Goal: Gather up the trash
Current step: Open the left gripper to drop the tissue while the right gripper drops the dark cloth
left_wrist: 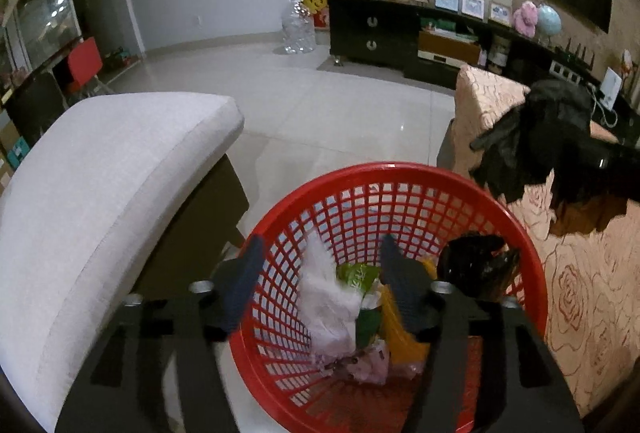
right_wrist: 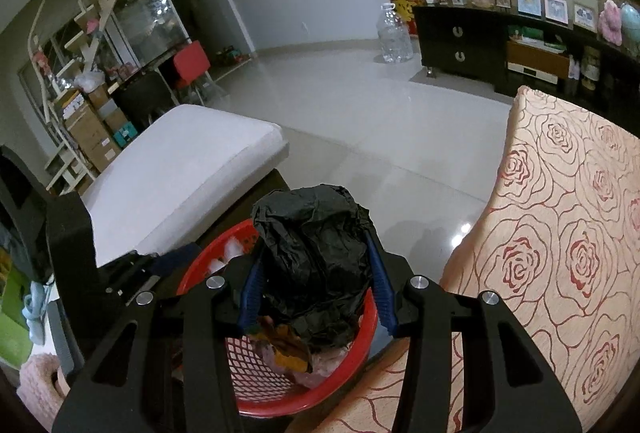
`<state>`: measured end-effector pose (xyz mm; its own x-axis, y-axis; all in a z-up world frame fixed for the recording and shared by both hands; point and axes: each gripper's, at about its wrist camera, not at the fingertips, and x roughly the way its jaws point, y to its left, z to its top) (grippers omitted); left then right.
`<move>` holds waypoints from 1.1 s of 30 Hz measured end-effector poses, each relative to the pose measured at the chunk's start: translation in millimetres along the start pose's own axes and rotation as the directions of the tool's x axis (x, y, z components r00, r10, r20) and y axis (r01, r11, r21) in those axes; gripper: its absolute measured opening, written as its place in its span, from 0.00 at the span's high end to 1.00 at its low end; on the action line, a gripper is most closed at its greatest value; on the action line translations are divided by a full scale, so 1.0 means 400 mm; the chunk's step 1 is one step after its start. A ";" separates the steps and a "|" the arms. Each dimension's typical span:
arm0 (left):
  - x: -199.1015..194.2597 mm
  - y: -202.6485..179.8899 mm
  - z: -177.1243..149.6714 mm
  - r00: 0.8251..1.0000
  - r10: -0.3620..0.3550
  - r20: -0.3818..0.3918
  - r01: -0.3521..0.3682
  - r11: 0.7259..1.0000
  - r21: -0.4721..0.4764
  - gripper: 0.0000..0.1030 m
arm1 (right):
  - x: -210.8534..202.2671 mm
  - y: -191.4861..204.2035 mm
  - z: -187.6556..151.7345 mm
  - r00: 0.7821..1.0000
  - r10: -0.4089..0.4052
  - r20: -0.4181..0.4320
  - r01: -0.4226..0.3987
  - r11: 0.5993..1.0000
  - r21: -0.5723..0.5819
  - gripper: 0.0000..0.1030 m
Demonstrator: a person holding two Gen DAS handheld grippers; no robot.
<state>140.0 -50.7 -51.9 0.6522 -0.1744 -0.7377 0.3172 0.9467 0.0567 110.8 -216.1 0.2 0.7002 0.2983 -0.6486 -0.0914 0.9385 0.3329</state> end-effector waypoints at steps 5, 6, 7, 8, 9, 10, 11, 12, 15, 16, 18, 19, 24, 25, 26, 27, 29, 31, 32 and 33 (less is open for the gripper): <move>-0.023 0.015 0.002 0.999 0.007 0.037 -0.006 0.999 -0.035 0.24 | 0.006 0.001 -0.008 1.000 -0.004 -0.008 0.004 1.000 0.001 0.57; -0.027 0.019 0.003 0.999 0.017 0.042 -0.015 0.999 -0.041 0.23 | 0.007 -0.001 -0.009 1.000 -0.004 -0.009 0.004 1.000 0.001 0.57; -0.030 0.024 0.005 0.999 0.027 0.047 -0.025 0.999 -0.046 0.23 | 0.011 -0.002 -0.009 1.000 -0.003 -0.012 0.003 1.000 0.000 0.57; -0.036 0.030 0.005 0.998 0.038 0.054 -0.035 0.998 -0.055 0.23 | 0.014 0.000 -0.010 1.000 -0.001 -0.014 0.001 1.000 -0.002 0.57; -0.043 0.038 0.004 0.997 0.049 0.063 -0.045 0.997 -0.064 0.23 | 0.019 0.003 -0.010 1.000 0.001 -0.016 -0.001 1.000 -0.006 0.57; -0.052 0.049 0.001 0.996 0.059 0.072 -0.054 0.996 -0.073 0.23 | 0.022 0.005 -0.009 1.000 0.003 -0.018 -0.003 1.000 -0.010 0.57; -0.060 0.058 0.004 0.994 0.074 0.084 -0.068 0.994 -0.081 0.23 | 0.029 0.009 -0.010 1.000 0.005 -0.021 -0.005 1.000 -0.015 0.56; -0.073 0.065 0.004 0.990 0.094 0.102 -0.085 0.992 -0.090 0.23 | 0.035 0.015 -0.013 1.000 0.007 -0.026 -0.008 1.000 -0.022 0.56; -0.105 0.081 0.005 0.982 0.126 0.141 -0.111 0.988 -0.111 0.21 | 0.054 0.033 -0.021 0.999 0.016 -0.039 -0.017 0.999 -0.043 0.56; -0.115 0.087 0.005 0.979 0.132 0.153 -0.114 0.986 -0.119 0.20 | 0.063 0.042 -0.025 0.999 0.018 -0.045 -0.021 0.998 -0.053 0.56; -0.141 0.095 0.004 0.972 0.144 0.186 -0.120 0.983 -0.135 0.18 | 0.077 0.054 -0.031 0.998 0.026 -0.055 -0.029 0.997 -0.067 0.56; -0.148 0.097 0.003 0.970 0.149 0.194 -0.124 0.983 -0.139 0.17 | 0.081 0.058 -0.034 0.998 0.029 -0.057 -0.033 0.997 -0.070 0.56; -0.170 0.111 0.011 0.963 0.157 0.218 -0.125 0.980 -0.155 0.17 | 0.099 0.075 -0.046 0.991 0.109 -0.073 -0.112 0.993 -0.045 0.43; -0.170 0.114 0.014 0.963 0.157 0.219 -0.124 0.980 -0.157 0.17 | 0.100 0.079 -0.046 0.991 0.114 -0.071 -0.117 0.992 -0.043 0.39; -0.170 0.116 0.016 0.963 0.159 0.220 -0.125 0.979 -0.159 0.17 | 0.099 0.080 -0.045 0.991 0.117 -0.068 -0.120 0.992 -0.040 0.34; -0.172 0.118 0.014 0.962 0.161 0.221 -0.127 0.979 -0.161 0.17 | 0.097 0.081 -0.045 0.991 0.121 -0.063 -0.123 0.992 -0.036 0.31; -0.169 0.123 0.013 0.962 0.162 0.220 -0.127 0.978 -0.166 0.17 | 0.093 0.082 -0.042 0.991 0.126 -0.051 -0.128 0.991 -0.036 0.30; -0.169 0.126 0.011 0.962 0.164 0.220 -0.127 0.977 -0.170 0.17 | 0.088 0.082 -0.038 0.992 0.118 -0.045 -0.120 0.992 -0.040 0.29; -0.170 0.128 0.011 0.962 0.165 0.219 -0.128 0.977 -0.171 0.17 | 0.086 0.083 -0.039 0.993 0.112 -0.042 -0.114 0.993 -0.042 0.29; -0.170 0.127 0.011 0.961 0.166 0.219 -0.130 0.977 -0.170 0.17 | 0.083 0.081 -0.038 0.994 0.101 -0.038 -0.103 0.994 -0.045 0.29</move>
<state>115.0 8.1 4.1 0.8306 -0.0699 -0.5525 0.1080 0.9935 0.0366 120.3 -173.0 -20.9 0.6599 0.3983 -0.6371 -0.1951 0.9097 0.3666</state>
